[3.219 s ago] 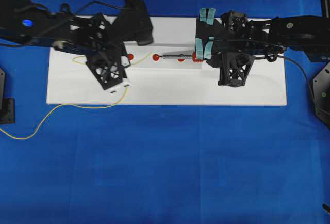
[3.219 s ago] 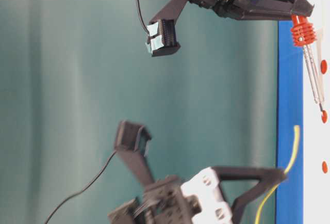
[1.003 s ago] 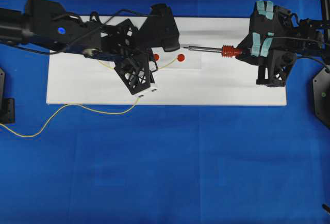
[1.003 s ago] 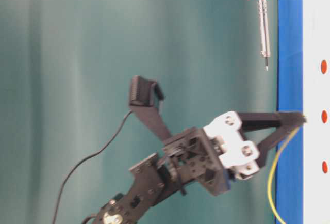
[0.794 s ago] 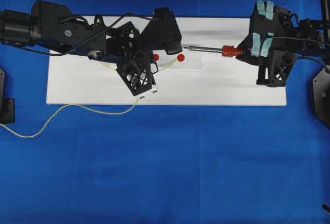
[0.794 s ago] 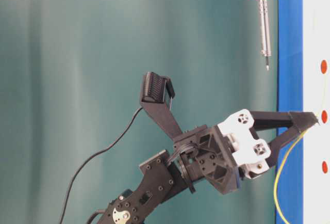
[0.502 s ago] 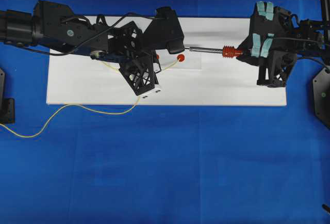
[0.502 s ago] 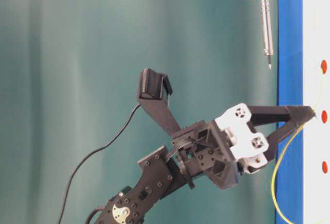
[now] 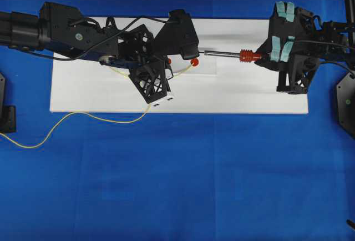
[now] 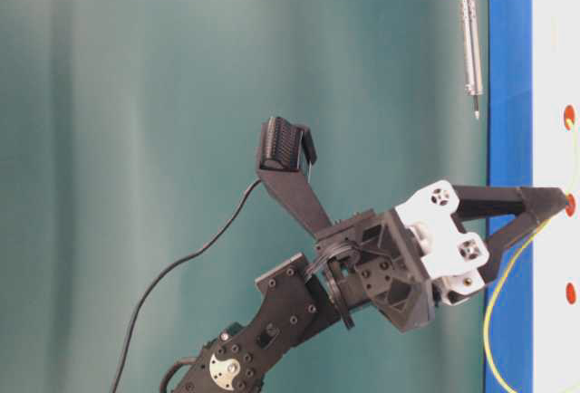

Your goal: Touch the tip of the soldering iron to the tip of the solder at the mark.

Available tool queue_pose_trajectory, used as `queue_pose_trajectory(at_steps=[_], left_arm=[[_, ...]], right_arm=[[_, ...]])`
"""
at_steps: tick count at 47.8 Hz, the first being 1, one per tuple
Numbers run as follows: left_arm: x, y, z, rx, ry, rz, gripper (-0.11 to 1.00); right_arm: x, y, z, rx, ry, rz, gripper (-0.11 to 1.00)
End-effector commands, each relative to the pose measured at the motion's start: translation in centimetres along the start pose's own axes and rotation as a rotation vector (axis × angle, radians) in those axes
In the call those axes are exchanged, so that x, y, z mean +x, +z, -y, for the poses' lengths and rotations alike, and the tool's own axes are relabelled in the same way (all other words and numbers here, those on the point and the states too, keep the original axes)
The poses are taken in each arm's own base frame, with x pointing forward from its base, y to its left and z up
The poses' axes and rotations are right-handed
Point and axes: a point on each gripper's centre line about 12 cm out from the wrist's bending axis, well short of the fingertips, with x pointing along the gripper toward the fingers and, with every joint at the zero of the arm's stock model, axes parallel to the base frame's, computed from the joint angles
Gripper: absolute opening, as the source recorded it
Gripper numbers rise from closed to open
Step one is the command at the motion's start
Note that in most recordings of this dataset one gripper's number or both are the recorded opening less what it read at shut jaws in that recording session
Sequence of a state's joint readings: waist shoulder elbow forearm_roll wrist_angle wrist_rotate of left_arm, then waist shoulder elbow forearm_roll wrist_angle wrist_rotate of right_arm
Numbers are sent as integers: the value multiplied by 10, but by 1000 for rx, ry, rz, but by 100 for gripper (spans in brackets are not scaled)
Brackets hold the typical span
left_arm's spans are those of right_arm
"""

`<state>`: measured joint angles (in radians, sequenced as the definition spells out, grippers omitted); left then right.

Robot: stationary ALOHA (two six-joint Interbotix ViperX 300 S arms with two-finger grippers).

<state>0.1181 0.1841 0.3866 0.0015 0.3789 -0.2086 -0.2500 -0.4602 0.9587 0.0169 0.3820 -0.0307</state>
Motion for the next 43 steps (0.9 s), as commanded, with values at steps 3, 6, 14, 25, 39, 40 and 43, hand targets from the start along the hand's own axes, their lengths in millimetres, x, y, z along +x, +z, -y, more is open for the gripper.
queue_pose_trajectory(at_steps=[3,6,14,25,39,40,43], left_arm=[[-8,12,2,-1,-7,39,3],[-8,12,2,-3,-7,38,3],[-8,11,2,-1,-6,36,3],[-8,11,1,-1,-5,33,3],[-8,10,2,0,-6,32,3],[-8,10,2,0,-6,32,3],[-8,10,1,-1,-5,32,3]], right_arm=[[-2,5,1,1,-3,17,6],[0,3,1,1,-3,8,6],[11,3,1,1,-2,-25,6],[28,3,1,2,-1,-83,6],[36,4,1,3,0,-126,6],[36,3,1,2,0,-127,6],[37,2,1,2,0,-135,6]])
